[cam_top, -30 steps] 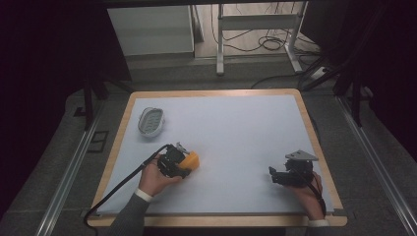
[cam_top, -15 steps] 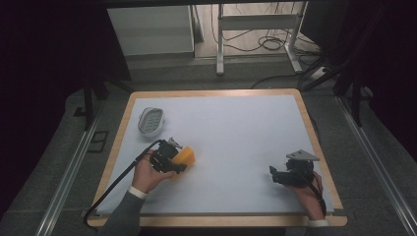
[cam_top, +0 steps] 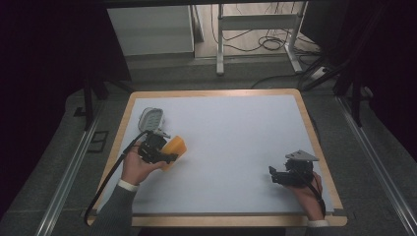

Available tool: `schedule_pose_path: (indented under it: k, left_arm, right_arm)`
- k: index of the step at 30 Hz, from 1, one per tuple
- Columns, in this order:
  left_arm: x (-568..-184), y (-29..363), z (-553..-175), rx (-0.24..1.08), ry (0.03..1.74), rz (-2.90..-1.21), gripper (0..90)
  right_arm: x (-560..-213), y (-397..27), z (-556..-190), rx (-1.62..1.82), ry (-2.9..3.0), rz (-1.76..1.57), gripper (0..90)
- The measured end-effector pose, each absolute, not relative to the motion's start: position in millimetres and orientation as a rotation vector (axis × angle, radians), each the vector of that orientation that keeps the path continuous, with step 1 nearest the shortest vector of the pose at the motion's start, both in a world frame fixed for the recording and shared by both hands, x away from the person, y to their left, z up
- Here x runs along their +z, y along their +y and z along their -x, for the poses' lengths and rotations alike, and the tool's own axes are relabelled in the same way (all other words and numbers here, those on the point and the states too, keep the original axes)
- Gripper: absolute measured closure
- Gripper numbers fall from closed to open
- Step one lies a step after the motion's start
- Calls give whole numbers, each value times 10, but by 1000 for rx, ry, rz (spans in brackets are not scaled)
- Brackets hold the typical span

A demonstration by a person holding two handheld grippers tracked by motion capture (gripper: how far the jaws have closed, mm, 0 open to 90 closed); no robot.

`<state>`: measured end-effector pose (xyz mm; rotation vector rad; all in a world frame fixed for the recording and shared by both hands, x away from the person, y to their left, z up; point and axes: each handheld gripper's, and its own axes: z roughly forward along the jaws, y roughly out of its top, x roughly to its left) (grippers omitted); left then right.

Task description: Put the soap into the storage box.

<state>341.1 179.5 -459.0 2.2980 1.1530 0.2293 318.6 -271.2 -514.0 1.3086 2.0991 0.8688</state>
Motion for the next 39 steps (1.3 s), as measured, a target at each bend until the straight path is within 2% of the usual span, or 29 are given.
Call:
schedule_pose_path:
  k: [9,18,39]
  left_arm:
    - [-4510,1876,-3504,222,1162,-2282,609]
    - [-4400,1955,-3617,278,1191,-2267,610]
    - [-4275,2122,-3864,273,1263,-2249,610]
  right_arm:
    - [-5133,-2709,-3178,866,2087,-1314,79]
    - [-5133,-2714,-3179,867,2087,-1314,79]
    - [-5116,-2735,-3177,873,2070,-1320,79]
